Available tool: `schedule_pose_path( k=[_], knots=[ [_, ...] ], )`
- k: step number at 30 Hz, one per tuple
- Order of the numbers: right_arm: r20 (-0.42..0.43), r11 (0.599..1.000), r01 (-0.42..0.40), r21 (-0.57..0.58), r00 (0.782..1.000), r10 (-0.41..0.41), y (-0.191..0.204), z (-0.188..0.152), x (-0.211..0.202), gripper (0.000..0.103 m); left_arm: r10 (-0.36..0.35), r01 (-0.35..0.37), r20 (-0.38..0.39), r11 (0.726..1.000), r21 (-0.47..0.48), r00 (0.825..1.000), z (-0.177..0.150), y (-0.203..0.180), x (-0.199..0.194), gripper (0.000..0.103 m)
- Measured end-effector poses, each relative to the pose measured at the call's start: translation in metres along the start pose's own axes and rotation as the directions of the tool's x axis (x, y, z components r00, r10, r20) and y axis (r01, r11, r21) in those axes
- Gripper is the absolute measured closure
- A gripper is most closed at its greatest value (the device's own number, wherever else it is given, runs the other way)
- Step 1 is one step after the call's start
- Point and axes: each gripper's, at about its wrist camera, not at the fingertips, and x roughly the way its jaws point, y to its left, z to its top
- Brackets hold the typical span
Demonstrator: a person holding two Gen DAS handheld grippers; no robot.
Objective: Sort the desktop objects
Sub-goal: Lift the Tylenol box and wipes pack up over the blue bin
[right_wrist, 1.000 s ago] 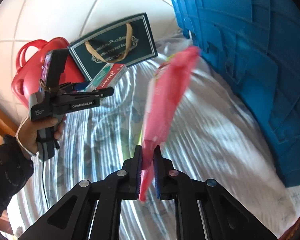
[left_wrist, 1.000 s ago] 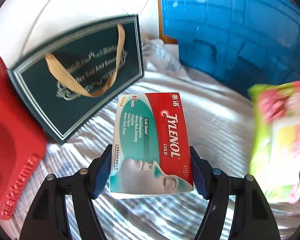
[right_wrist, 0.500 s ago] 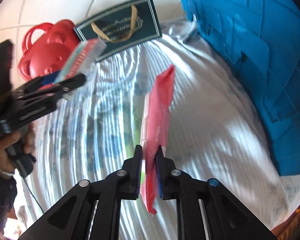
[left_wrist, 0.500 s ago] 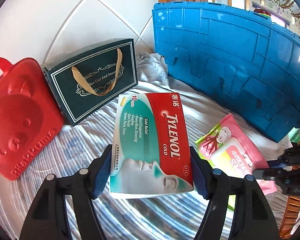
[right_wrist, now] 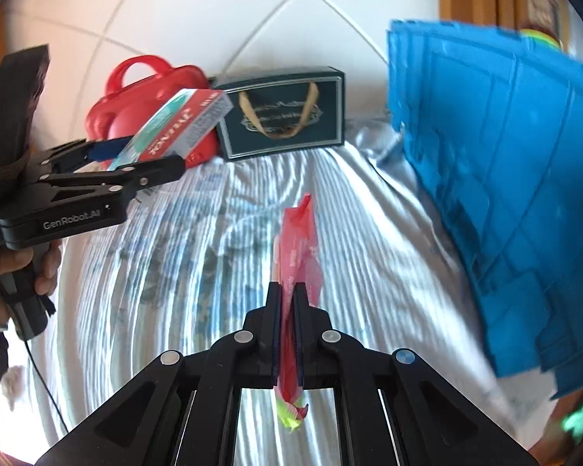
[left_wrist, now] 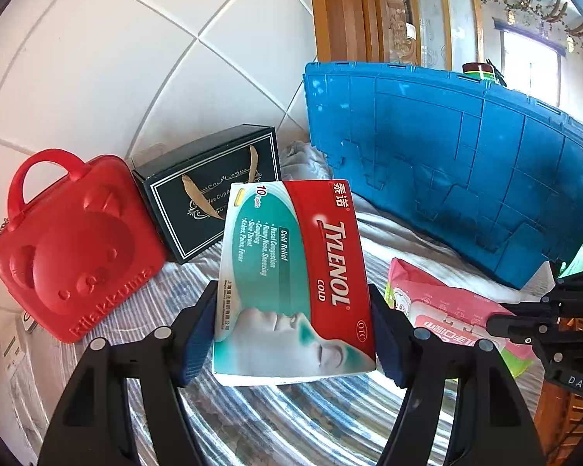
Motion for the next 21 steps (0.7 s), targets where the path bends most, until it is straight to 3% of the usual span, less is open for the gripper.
schedule_pose_path(
  k=[5,12,17,21],
  knots=[
    [0.012,0.996,-0.008,-0.084,1.0,0.009,0.016,0.002,-0.021,0.098,0.018,-0.017,0.038,0.999,-0.028,0.999,-0.007,-0.003,-0.029,0.033],
    [0.129,0.992,-0.01,-0.123,0.991,0.026,0.03,0.022,-0.073,0.098,0.083,-0.074,0.132,0.995,-0.071,0.988,0.001,-0.002,-0.077,0.033],
    [0.244,0.994,0.006,-0.111,0.97,0.021,0.025,0.04,-0.123,0.098,0.13,-0.122,0.222,0.991,-0.049,0.966,0.024,-0.013,-0.11,0.033],
    [0.347,0.996,0.038,-0.08,0.938,-0.008,0.01,0.05,-0.168,0.098,0.142,-0.141,0.289,0.99,-0.027,0.947,0.042,-0.026,-0.132,0.033]
  ],
)
